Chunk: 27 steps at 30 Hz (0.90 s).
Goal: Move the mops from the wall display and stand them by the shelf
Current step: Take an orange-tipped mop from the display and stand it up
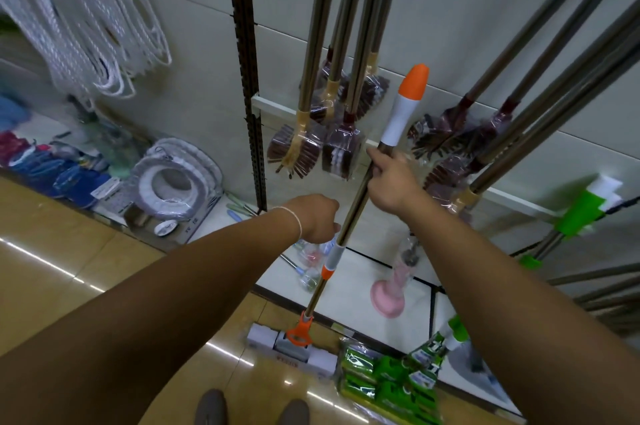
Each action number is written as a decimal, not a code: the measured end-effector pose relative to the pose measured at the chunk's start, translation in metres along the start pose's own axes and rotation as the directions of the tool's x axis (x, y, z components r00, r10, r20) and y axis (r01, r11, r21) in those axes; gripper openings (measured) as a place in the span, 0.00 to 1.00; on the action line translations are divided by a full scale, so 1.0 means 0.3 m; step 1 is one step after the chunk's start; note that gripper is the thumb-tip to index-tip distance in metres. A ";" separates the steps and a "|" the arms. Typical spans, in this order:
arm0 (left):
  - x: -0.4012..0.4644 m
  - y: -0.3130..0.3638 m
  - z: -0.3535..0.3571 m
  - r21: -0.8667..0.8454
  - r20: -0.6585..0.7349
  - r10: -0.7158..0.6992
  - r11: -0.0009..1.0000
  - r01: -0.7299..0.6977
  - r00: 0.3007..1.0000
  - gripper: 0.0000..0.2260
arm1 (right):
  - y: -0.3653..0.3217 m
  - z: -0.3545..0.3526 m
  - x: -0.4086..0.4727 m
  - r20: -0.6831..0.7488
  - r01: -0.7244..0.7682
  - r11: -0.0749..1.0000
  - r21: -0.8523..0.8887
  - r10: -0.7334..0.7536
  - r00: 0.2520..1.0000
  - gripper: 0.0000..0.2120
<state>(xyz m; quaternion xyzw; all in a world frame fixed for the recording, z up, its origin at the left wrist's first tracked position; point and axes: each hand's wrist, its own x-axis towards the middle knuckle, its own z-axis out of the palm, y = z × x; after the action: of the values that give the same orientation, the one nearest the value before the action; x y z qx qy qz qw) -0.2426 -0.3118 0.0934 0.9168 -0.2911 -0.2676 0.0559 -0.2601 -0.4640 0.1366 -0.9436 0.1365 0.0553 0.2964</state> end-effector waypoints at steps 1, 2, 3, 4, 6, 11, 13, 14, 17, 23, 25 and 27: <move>-0.006 0.010 0.007 -0.032 -0.017 0.001 0.999 -0.001 1.000 0.23 | -0.004 0.006 -0.039 -0.014 0.028 0.999 -0.022 -0.028 0.999 0.26; -0.013 0.020 0.013 -0.078 -0.038 0.001 0.997 -0.004 0.999 0.23 | -0.010 0.010 -0.080 -0.029 0.055 0.998 -0.041 -0.056 0.998 0.26; -0.018 0.030 0.018 -0.140 -0.062 -0.001 0.990 -0.007 0.998 0.23 | -0.011 0.014 -0.117 -0.039 0.077 0.996 -0.051 -0.079 0.996 0.26; -0.021 0.038 0.024 -0.217 -0.080 -0.011 0.976 -0.006 0.997 0.24 | -0.014 0.015 -0.155 -0.039 0.092 0.994 -0.051 -0.094 0.995 0.25; -0.028 0.050 0.035 -0.380 -0.113 -0.033 0.925 -0.013 0.993 0.24 | -0.020 0.015 -0.221 -0.037 0.119 0.993 -0.006 -0.119 0.992 0.23; -0.095 0.093 0.096 -0.620 -0.204 0.112 0.754 -0.217 0.973 0.07 | -0.039 0.016 -0.384 -0.050 0.106 0.991 0.082 -0.102 0.994 0.19; -0.138 0.114 0.127 -0.678 -0.231 0.149 0.684 -0.269 0.961 0.09 | -0.051 0.015 -0.442 -0.047 0.080 0.991 0.108 -0.076 0.996 0.19; -0.154 0.121 0.143 -0.684 -0.251 0.156 0.669 -0.289 0.955 0.12 | -0.060 0.015 -0.470 -0.050 0.059 0.991 0.122 -0.054 0.997 0.18; -0.205 0.146 0.179 -0.667 -0.268 0.183 0.673 -0.319 0.946 0.14 | -0.087 0.015 -0.549 -0.082 -0.002 0.987 0.163 0.015 0.996 0.16; -0.376 0.292 0.098 -0.599 -0.357 0.365 0.617 -0.511 0.860 0.01 | -0.147 -0.089 -0.773 -0.419 -0.003 0.933 0.359 0.164 0.893 0.07; -0.434 0.366 0.051 -0.565 -0.405 0.440 0.569 -0.598 0.802 0.04 | -0.169 -0.158 -0.858 -0.511 0.042 0.908 0.417 0.196 0.837 0.09; -0.489 0.446 0.009 -0.511 -0.442 0.515 0.528 -0.679 0.734 0.14 | -0.185 -0.237 -0.943 -0.595 0.047 0.912 0.407 0.226 0.772 0.09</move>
<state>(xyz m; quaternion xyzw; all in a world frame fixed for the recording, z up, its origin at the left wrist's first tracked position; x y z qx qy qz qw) -0.4122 -0.3393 0.1928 0.7062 -0.4698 -0.2028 0.4893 -0.5130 -0.3975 0.2773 -0.8187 0.2817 -0.2780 0.4161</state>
